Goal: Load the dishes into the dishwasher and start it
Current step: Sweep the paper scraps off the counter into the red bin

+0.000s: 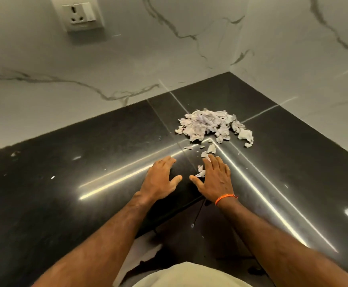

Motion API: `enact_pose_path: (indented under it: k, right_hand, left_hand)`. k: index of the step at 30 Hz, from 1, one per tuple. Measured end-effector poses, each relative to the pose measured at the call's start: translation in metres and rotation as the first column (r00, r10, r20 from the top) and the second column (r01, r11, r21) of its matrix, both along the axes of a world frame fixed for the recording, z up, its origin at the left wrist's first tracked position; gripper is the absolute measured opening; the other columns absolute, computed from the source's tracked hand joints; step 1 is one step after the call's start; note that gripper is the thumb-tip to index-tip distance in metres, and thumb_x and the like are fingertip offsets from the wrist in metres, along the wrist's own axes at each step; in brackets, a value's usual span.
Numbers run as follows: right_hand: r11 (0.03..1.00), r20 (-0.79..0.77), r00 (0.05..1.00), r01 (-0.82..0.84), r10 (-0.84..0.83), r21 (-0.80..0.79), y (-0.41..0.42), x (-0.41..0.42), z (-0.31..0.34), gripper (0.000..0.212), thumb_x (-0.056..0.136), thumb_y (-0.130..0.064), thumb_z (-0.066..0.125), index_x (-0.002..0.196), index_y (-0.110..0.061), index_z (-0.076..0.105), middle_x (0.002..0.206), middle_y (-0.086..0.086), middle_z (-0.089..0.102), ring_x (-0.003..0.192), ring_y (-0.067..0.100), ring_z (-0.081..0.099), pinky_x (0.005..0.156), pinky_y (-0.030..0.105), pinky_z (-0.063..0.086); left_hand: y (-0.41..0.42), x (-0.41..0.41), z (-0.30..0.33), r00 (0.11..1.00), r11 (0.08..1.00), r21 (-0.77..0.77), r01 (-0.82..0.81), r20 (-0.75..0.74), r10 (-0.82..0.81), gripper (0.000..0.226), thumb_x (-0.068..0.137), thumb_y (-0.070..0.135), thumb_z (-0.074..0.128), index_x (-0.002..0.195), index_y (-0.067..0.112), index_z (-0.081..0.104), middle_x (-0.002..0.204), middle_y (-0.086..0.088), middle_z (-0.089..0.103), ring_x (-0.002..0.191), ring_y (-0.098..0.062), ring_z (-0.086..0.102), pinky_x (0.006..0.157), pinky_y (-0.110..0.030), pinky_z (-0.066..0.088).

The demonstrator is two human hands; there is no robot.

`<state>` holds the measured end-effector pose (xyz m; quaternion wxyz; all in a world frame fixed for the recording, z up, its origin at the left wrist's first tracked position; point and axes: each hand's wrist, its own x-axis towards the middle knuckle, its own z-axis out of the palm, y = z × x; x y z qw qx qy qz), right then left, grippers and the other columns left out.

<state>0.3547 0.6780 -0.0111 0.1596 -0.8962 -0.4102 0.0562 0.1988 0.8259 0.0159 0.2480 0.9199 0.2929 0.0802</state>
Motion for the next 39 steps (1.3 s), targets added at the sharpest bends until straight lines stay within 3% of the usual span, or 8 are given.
enact_pose_path:
  k: [7,13,19,22,27,32,37,39]
  right_hand:
    - [0.974,-0.009,0.982,0.184,-0.187,-0.130,-0.008,0.017,-0.014,0.118,0.071,-0.097,0.030,0.158,-0.019,0.018,0.168,0.005,0.004,0.155,0.027,-0.005,0.124,0.054,0.005]
    - [0.949,-0.008,0.962,0.269,-0.274,-0.164,0.007,0.034,-0.017,0.130,0.065,-0.103,0.021,0.160,-0.016,0.009,0.168,0.008,-0.003,0.153,0.029,-0.013,0.122,0.059,-0.002]
    - [0.942,-0.018,0.949,0.309,-0.314,-0.131,0.042,0.086,-0.016,0.136,0.062,-0.104,0.024,0.160,-0.011,0.003,0.167,0.011,-0.007,0.152,0.033,-0.017,0.120,0.062,-0.007]
    - [0.949,-0.016,0.955,0.294,-0.298,-0.113,0.058,0.110,-0.019,0.125,0.072,-0.096,0.030,0.159,-0.011,0.003,0.167,0.013,-0.007,0.152,0.035,-0.015,0.119,0.062,-0.012]
    - [0.919,0.018,0.920,0.389,-0.391,0.065,0.054,0.151,-0.018,0.087,0.093,-0.075,0.033,0.156,-0.017,0.022,0.167,0.007,0.012,0.154,0.029,-0.001,0.122,0.054,0.000]
    - [0.827,-0.076,0.825,0.562,-0.560,0.007,0.029,0.205,-0.023,0.092,0.093,-0.075,0.016,0.158,-0.010,0.016,0.167,0.014,0.010,0.154,0.031,0.000,0.124,0.054,0.005]
    - [0.952,-0.114,0.954,0.289,-0.277,0.102,0.056,0.205,-0.020,0.075,0.101,-0.064,0.020,0.157,-0.015,0.018,0.166,0.010,0.017,0.154,0.026,0.008,0.126,0.045,0.002]
    - [0.934,-0.140,0.951,0.300,-0.276,0.195,0.070,0.211,-0.019,0.071,0.101,-0.061,0.022,0.156,-0.015,0.024,0.165,0.010,0.021,0.154,0.025,0.013,0.126,0.047,0.009]
  left_hand:
    - [0.018,0.043,-0.015,0.997,0.996,0.027,0.083,-0.005,-0.083,0.097,0.086,0.055,0.070,0.160,0.016,0.021,0.166,-0.005,0.023,0.154,-0.022,0.018,0.123,-0.040,0.018]
    - [0.028,0.067,-0.029,0.988,0.989,0.015,0.147,-0.041,-0.146,0.126,0.071,0.079,0.068,0.162,0.019,0.004,0.169,0.000,-0.007,0.156,-0.018,-0.012,0.125,-0.042,0.005]
    - [0.042,0.106,-0.027,0.977,0.982,0.070,0.177,-0.138,-0.166,0.138,0.062,0.086,0.067,0.162,0.021,-0.003,0.169,0.000,-0.017,0.154,-0.018,-0.020,0.127,-0.045,0.003]
    - [0.045,0.136,-0.022,0.967,0.975,0.107,0.193,-0.190,-0.170,0.136,0.066,0.084,0.066,0.161,0.019,-0.006,0.168,-0.002,-0.021,0.153,-0.019,-0.023,0.127,-0.046,0.001]
    - [0.042,0.183,-0.014,0.947,0.957,0.148,0.248,-0.245,-0.208,0.128,0.073,0.081,0.064,0.162,0.020,-0.005,0.167,-0.003,-0.025,0.152,-0.021,-0.026,0.121,-0.043,-0.009]
    - [0.033,0.212,-0.017,0.921,0.930,0.198,0.310,-0.303,-0.243,0.126,0.074,0.085,0.056,0.161,0.021,-0.010,0.164,-0.005,-0.031,0.150,-0.024,-0.032,0.123,-0.048,-0.014]
    - [0.041,0.235,-0.014,0.944,0.931,0.256,0.261,-0.269,-0.191,0.121,0.081,0.077,0.057,0.161,0.015,-0.010,0.162,-0.009,-0.035,0.150,-0.027,-0.033,0.125,-0.051,-0.007]
    - [0.050,0.238,-0.012,0.955,0.941,0.256,0.223,-0.252,-0.157,0.121,0.082,0.078,0.054,0.161,0.014,-0.010,0.163,-0.009,-0.033,0.150,-0.026,-0.032,0.126,-0.051,-0.005]
